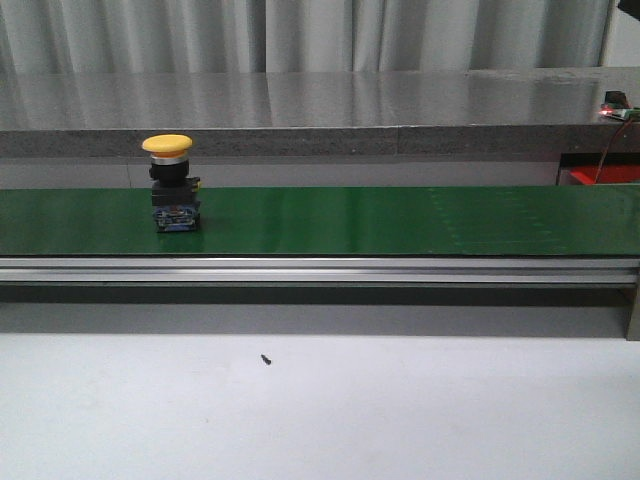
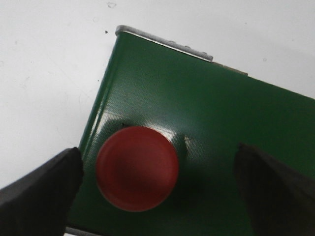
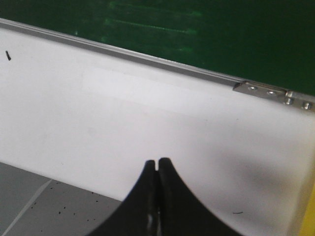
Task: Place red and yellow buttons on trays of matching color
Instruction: 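Grasp the red button beside the belt with the left gripper, then set the red button on the belt with the left gripper and release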
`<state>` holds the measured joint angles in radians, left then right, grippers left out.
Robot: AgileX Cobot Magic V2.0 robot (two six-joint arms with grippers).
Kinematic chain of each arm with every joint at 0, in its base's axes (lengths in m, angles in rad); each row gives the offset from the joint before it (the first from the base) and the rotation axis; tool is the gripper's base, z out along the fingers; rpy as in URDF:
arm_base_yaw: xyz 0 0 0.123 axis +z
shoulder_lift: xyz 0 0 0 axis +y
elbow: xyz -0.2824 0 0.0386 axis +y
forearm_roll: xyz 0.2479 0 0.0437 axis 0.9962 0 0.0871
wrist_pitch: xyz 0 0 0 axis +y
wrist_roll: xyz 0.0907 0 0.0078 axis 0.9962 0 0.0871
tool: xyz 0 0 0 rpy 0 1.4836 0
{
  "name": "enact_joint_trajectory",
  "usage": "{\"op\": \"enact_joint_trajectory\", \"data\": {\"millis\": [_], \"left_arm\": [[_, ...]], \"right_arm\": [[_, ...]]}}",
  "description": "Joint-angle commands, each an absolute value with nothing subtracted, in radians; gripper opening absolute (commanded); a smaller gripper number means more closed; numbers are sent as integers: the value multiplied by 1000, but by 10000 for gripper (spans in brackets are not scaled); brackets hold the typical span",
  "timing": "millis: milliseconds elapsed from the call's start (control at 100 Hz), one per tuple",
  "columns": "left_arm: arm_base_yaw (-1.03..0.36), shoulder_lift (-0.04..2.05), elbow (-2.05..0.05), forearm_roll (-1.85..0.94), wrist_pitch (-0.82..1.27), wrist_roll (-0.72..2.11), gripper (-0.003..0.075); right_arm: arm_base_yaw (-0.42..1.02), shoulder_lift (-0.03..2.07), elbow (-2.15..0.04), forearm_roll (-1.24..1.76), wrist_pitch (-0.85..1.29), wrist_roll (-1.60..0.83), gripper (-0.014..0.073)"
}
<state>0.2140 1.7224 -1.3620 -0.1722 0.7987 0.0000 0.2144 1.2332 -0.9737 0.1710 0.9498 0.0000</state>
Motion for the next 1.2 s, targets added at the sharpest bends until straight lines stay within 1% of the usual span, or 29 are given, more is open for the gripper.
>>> {"op": "enact_joint_trajectory", "data": {"millis": [0,260,410,480,550,600,650,670,720,740,790,830,1190], "left_arm": [[208,1641,-1386,-190,775,0,618],[208,1534,-1386,-190,809,0,618],[175,1473,-1386,-190,839,19,607],[148,1447,-1386,-190,844,19,554],[118,1421,-1382,-190,844,19,470],[98,1399,-1375,-190,840,19,396],[80,1380,-1366,-190,841,19,298],[73,1372,-1361,-190,841,19,272],[57,1355,-1344,-190,841,19,165],[54,1348,-1339,-190,841,19,139],[42,1330,-1318,-190,841,19,39],[32,1316,-1298,-190,840,19,-16],[-3,1102,-1075,-192,769,19,-19]], "right_arm": [[214,1205,-997,180,915,-5,-106],[214,1205,-997,180,912,-5,-106],[214,1205,-997,180,912,-5,-106],[214,1205,-997,180,912,-5,-106],[214,1205,-997,180,912,-5,-106],[214,1205,-997,180,911,-5,-106],[214,1205,-997,180,911,-5,-106],[214,1205,-997,180,911,-5,-106],[214,1205,-997,180,911,-5,-106],[214,1205,-997,180,911,-5,-106],[214,1205,-997,180,910,-5,-106],[214,1205,-997,180,910,-6,-106],[214,1205,-997,180,909,-6,-106]]}}
